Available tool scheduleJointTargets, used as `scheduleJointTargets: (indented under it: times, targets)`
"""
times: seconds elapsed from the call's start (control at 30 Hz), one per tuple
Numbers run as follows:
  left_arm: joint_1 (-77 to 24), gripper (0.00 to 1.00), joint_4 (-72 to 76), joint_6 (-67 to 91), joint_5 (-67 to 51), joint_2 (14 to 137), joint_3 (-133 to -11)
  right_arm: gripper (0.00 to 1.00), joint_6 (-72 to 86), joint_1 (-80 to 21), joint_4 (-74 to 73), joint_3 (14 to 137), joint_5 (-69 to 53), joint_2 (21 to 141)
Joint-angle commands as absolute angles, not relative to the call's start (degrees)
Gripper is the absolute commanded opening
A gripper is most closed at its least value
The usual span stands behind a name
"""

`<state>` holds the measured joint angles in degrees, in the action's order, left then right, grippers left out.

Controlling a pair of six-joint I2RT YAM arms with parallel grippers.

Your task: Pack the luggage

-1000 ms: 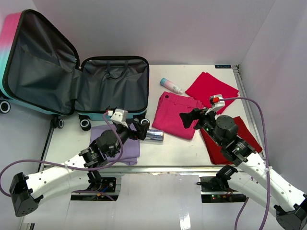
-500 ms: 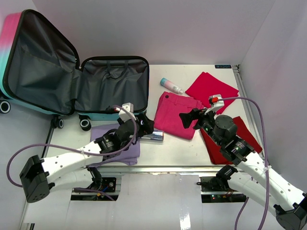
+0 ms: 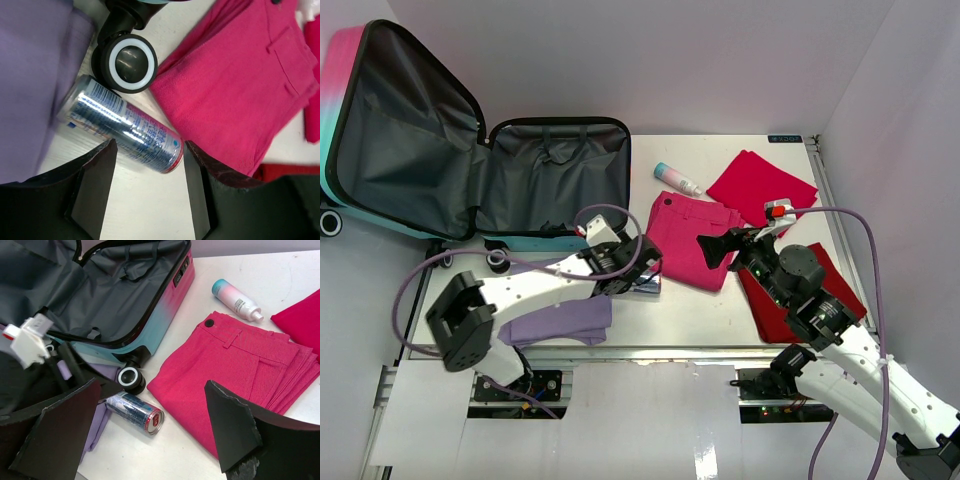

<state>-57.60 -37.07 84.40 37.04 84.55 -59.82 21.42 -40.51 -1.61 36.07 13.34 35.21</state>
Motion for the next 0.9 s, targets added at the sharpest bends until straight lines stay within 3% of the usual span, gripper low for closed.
scheduleJointTargets:
  times: [0.0,0.17,0.33,0.87]
  targets:
    - [-57.9,0.67,-53.3,99.1,38.3,92.1,-69.0,0.92,20.5,-40.6,0.1,36.5,13.4,33.8]
    - [-57.9,0.79,-53.0,100.1,37.5,97.6,-72.2,0.92,20.2,-40.6,0.1,36.4,12.6,33.7]
    - [-57.9,0.85,-57.8,106.0,36.7,101.9,-73.7,0.93,19.8,-40.5,0.1,36.6,11.7,33.5]
    - [-60.2,0.81,-56.8,113.3,33.1,104.6,-68.4,0.93,19.2,-40.6,0.1,36.4,10.5,33.1]
